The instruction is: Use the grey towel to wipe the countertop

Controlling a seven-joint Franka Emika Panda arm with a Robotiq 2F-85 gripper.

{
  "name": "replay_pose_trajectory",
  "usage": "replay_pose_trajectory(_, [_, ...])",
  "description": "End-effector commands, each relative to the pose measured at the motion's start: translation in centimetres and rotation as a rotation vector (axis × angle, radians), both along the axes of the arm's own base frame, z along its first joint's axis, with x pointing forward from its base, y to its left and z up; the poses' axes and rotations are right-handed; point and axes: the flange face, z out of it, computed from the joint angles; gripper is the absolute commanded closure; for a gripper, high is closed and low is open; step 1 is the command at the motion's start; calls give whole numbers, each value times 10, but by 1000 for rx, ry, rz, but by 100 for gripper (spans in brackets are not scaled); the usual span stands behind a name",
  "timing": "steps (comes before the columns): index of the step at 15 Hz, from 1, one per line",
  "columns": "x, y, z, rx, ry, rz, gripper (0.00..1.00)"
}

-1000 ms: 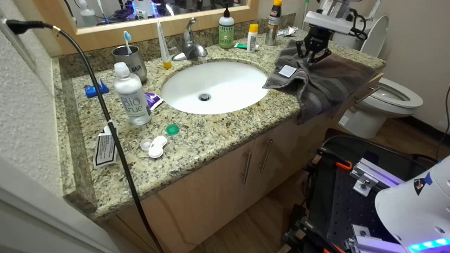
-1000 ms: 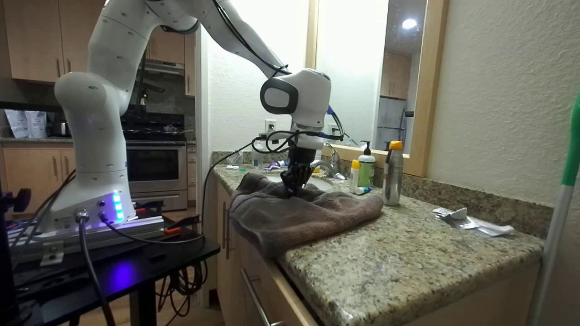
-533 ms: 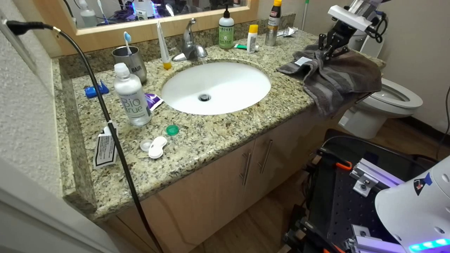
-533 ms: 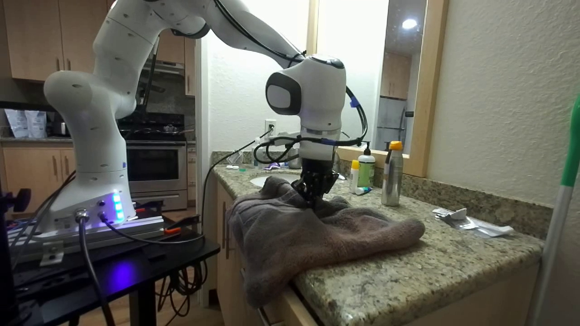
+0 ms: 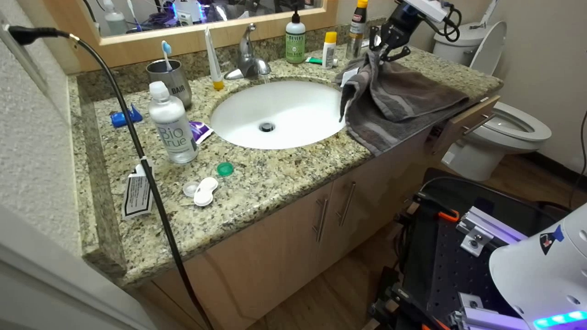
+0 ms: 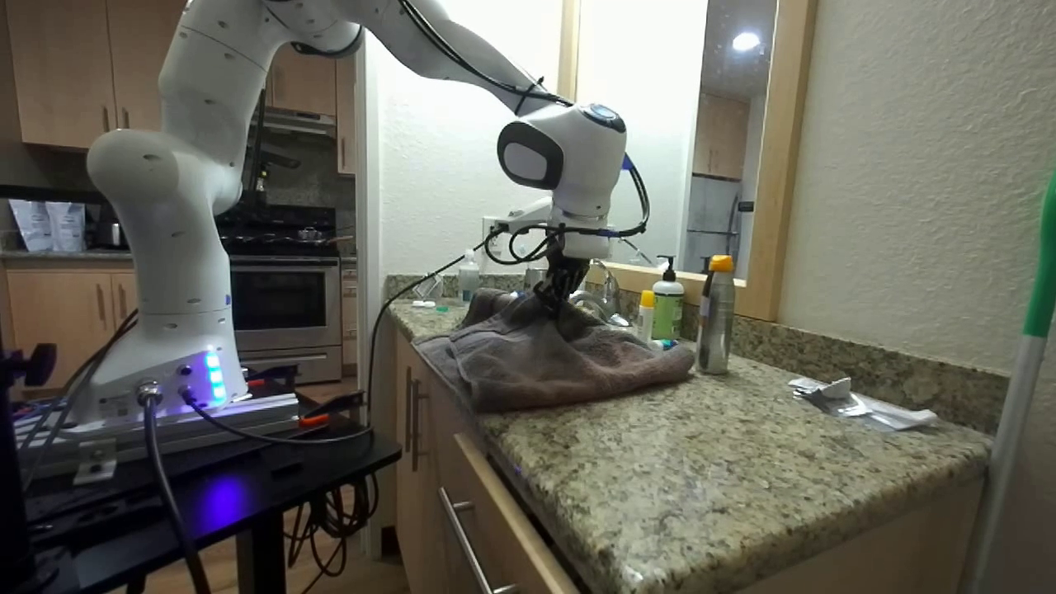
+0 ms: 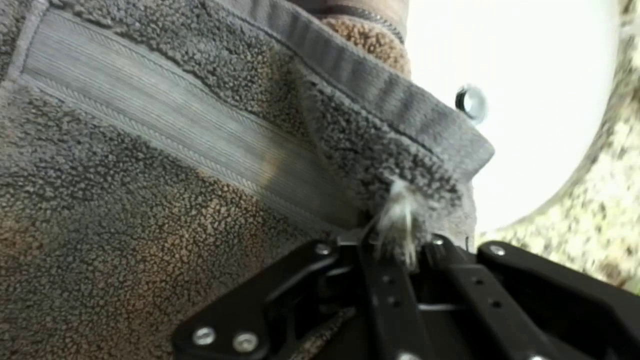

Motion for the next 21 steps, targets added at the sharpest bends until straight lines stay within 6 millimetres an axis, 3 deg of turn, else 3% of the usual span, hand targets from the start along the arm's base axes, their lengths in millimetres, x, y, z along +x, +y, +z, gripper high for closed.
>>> replay_pose_trajectory(1, [18,43,7,108,-26,171,98])
replay_pose_trajectory(5, [24,69,-1,309,-19,308,98])
replay_pose_trajectory(7, [16,67,-8,331,11,311,98])
replay_pose_trajectory(16, [-59,-29,-45,80,118,38,98])
replay_pose_trajectory(21, [-94,-89,-26,-164,172,-106,98])
